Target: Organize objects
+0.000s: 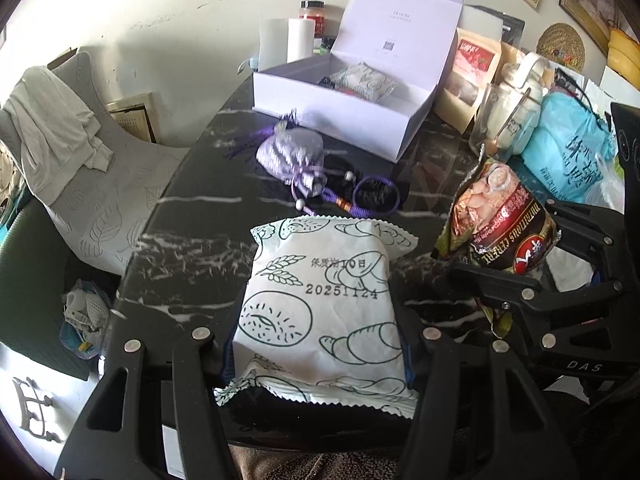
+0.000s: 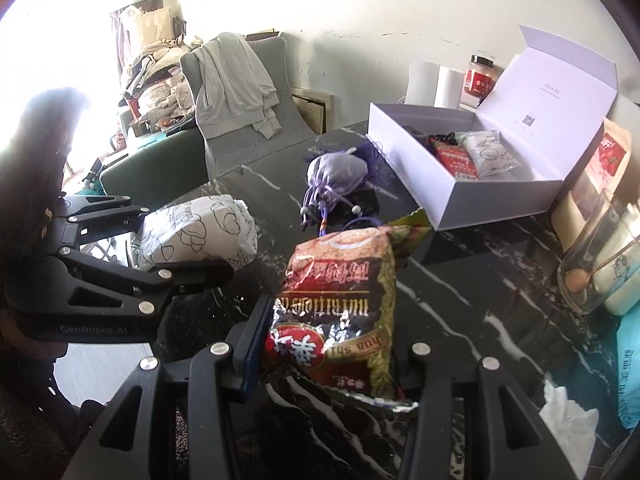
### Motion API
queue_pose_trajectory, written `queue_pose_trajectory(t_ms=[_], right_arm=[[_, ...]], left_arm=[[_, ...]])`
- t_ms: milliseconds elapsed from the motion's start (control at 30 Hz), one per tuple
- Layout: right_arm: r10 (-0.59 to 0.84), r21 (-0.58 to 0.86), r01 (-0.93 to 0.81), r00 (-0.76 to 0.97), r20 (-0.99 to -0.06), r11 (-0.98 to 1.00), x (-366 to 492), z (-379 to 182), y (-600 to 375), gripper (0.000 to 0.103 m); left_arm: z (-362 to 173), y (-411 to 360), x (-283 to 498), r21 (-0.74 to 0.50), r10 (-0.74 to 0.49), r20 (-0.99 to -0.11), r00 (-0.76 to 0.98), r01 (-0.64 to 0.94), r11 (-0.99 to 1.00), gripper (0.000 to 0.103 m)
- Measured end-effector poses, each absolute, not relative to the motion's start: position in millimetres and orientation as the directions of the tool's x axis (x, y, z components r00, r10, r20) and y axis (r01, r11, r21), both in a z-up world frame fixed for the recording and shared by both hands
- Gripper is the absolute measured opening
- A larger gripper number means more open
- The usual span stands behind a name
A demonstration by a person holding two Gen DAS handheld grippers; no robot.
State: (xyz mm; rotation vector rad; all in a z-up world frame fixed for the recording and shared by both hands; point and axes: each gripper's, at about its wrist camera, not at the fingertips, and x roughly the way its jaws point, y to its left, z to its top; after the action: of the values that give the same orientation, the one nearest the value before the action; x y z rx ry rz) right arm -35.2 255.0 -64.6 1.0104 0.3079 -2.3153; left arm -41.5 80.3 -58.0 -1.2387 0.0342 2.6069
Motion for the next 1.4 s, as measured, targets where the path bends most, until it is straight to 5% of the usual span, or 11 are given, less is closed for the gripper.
queue_pose_trajectory(t_ms=[467,1400], right_arm=[[-0.406,0.009,0.562,-0.586,-0.702,-0.827,-33,-30,283,0.047],[-0.292,-0.049,0.445,-0.662,-0.69,-0.894,-94,4,339,0.047]], left_arm=[[-3,118,-49,-0.022,0.247,-0.738,-0.628,-0.343,-0.939,0.056],[27,207,-140,-0.021,0.361,-0.738,-0.57,-0.515,-0.857,0.056]])
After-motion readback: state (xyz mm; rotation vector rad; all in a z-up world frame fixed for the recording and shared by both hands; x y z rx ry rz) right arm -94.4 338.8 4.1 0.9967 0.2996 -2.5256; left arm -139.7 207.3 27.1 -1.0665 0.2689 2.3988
